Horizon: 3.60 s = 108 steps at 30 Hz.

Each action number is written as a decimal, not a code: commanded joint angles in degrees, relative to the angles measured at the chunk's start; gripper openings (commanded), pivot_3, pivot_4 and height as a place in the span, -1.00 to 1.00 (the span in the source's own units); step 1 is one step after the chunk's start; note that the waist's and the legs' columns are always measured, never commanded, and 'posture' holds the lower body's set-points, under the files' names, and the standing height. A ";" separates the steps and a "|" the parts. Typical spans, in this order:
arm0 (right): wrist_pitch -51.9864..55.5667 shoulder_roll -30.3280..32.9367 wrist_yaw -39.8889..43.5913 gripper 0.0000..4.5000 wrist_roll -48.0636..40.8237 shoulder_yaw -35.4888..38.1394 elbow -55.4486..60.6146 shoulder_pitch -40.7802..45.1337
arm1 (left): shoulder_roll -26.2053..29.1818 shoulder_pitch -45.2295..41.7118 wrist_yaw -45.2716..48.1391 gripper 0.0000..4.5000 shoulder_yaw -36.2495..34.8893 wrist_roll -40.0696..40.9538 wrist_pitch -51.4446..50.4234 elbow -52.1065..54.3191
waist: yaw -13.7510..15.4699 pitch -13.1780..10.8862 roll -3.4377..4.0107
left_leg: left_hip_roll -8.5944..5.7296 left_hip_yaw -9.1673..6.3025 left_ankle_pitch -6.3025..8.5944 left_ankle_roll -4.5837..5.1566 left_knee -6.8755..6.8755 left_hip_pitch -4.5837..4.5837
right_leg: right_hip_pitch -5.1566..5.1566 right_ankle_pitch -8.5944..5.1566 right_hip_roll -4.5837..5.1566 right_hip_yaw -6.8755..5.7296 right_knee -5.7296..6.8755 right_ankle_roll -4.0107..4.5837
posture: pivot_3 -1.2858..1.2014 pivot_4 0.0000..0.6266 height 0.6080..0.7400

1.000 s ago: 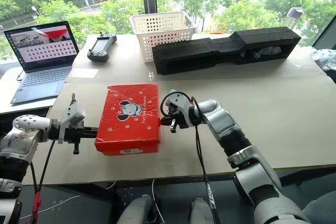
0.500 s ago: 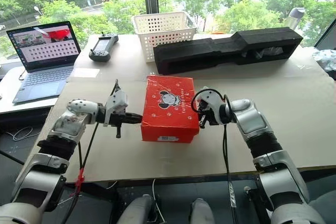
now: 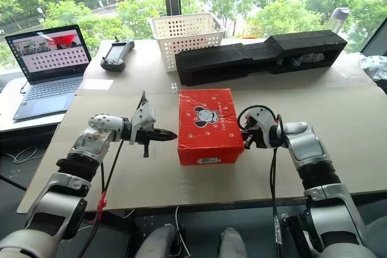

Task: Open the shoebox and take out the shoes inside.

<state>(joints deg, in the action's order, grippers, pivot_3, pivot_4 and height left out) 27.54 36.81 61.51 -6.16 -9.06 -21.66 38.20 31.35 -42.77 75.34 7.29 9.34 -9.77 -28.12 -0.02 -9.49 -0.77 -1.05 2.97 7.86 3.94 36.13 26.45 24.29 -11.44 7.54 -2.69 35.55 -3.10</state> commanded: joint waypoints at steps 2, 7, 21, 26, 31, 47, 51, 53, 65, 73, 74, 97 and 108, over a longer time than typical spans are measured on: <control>-2.64 1.45 3.10 -1.00 -0.16 0.26 -1.47 1.16 | 6.06 7.47 1.14 -1.00 -6.71 7.73 -7.74 16.05 | -0.57 0.00 0.01 | 0.00 0.00 0.00 0.00 0.00 0.00 | 0.00 0.00 0.00 0.02 -0.01 0.00 | 0.03 -0.52 0.86; -2.61 0.99 6.52 -1.00 -2.58 1.85 -4.07 2.87 | 10.90 14.20 -2.24 -1.00 -18.08 21.01 -22.60 29.28 | -0.69 -0.02 0.00 | 0.09 -0.02 0.18 -0.29 -0.01 -0.01 | 0.02 -0.01 0.01 0.02 -0.05 0.02 | 0.03 -0.52 0.86; -2.52 -0.23 15.91 -1.00 -5.08 1.80 -12.99 8.16 | 19.45 34.75 -9.54 -1.00 -33.32 38.52 -41.72 49.55 | -0.83 -0.04 0.02 | 0.06 -0.01 0.28 -0.46 -0.09 -0.09 | -0.01 -0.06 0.00 0.03 -0.25 0.09 | 0.03 -0.52 0.86; -2.39 -0.96 15.76 -1.00 -5.39 2.66 -14.51 8.80 | 9.17 45.42 -19.54 -1.00 -32.52 35.60 -35.40 56.66 | -0.85 -0.04 0.02 | 0.09 0.00 0.29 -0.51 -0.21 -0.12 | 0.00 -0.01 0.04 0.18 -0.31 0.18 | 0.03 -0.52 0.86; -1.29 -1.04 16.57 -1.00 -6.38 3.49 -14.31 9.50 | 6.06 53.24 -22.11 -1.00 -30.57 36.69 -33.77 64.33 | -0.81 -0.05 0.02 | 0.13 0.05 0.31 -0.54 -0.22 -0.12 | 0.00 -0.08 0.05 0.24 -0.40 0.50 | 0.03 -0.52 0.86; 7.88 -1.05 18.74 -1.00 -15.89 9.01 -5.24 13.83 | 8.49 52.23 -25.05 -1.00 -28.81 38.09 -32.37 64.87 | -0.67 -0.04 0.03 | 0.17 0.11 0.34 -0.58 -0.21 -0.13 | 0.04 -0.08 -0.03 0.24 -0.41 0.55 | 0.03 -0.52 0.86; 9.01 -0.66 18.18 -1.00 -16.31 8.17 -1.29 13.96 | 8.74 52.24 -25.21 -1.00 -28.48 38.12 -32.03 64.88 | -0.64 -0.04 0.03 | 0.15 0.11 0.35 -0.59 -0.22 -0.13 | 0.09 -0.08 -0.01 0.24 -0.45 0.55 | 0.03 -0.52 0.86; 8.47 -0.42 17.66 -1.00 -15.51 6.92 1.92 14.16 | 8.73 52.13 -25.36 -1.00 -28.29 38.07 -31.84 64.90 | -0.64 -0.04 0.03 | 0.16 0.12 0.35 -0.59 -0.24 -0.13 | 0.08 -0.08 0.00 0.25 -0.45 0.55 | 0.03 -0.52 0.86; 16.14 -16.21 -6.95 -1.00 -14.84 4.86 21.87 24.88 | 8.51 52.33 -27.52 -1.00 -27.43 37.76 -30.59 65.27 | -0.96 -0.05 0.04 | 0.33 0.31 0.40 -0.70 -0.30 -0.10 | 0.59 -0.04 -0.01 0.41 -0.35 0.62 | 0.03 -0.52 0.86; 18.13 -16.11 -13.73 -1.00 -18.15 11.34 16.67 27.07 | 9.17 52.44 -28.43 -1.00 -28.47 40.10 -30.80 66.39 | 0.63 0.02 -0.07 | 0.25 0.37 0.41 -0.74 -0.34 0.03 | 0.68 0.12 -0.01 0.31 -0.48 0.56 | 0.03 -0.52 0.86; 17.83 -15.22 -13.54 -1.00 -17.95 10.93 16.16 26.59 | 9.62 52.45 -28.11 -1.00 -28.96 41.05 -31.18 66.64 | 0.55 0.02 -0.07 | 0.25 0.43 0.41 -0.74 -0.34 0.03 | 0.68 0.13 -0.01 0.34 -0.49 0.57 | 0.03 -0.52 0.86; 25.33 -9.06 -16.55 -1.00 -10.29 -2.52 13.43 19.91 | 19.53 12.48 1.65 -1.00 -12.44 28.17 -18.04 22.33 | -0.72 -0.02 -0.04 | 0.91 1.11 0.18 -0.34 -0.15 0.39 | 0.89 0.40 -0.66 0.36 -0.39 0.46 | 0.03 -0.52 0.86; 25.74 -5.59 -16.55 0.24 -8.22 -2.93 17.95 18.63 | 15.17 8.03 4.33 -1.00 -10.61 24.25 -15.13 17.89 | -0.88 -0.03 -0.05 | 0.96 1.10 0.16 -0.29 -0.06 0.41 | 0.90 0.41 -0.68 0.39 -0.31 0.45 | 0.03 -0.52 0.86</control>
<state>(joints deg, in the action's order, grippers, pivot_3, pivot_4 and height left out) 54.62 30.10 44.73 -15.61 -11.32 -5.75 56.29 46.50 -33.38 79.10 -2.72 33.81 -26.18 -10.68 -0.90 -9.53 -0.82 -0.08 4.07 8.02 3.66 36.09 26.86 25.20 -11.03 6.86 -2.31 35.25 -2.65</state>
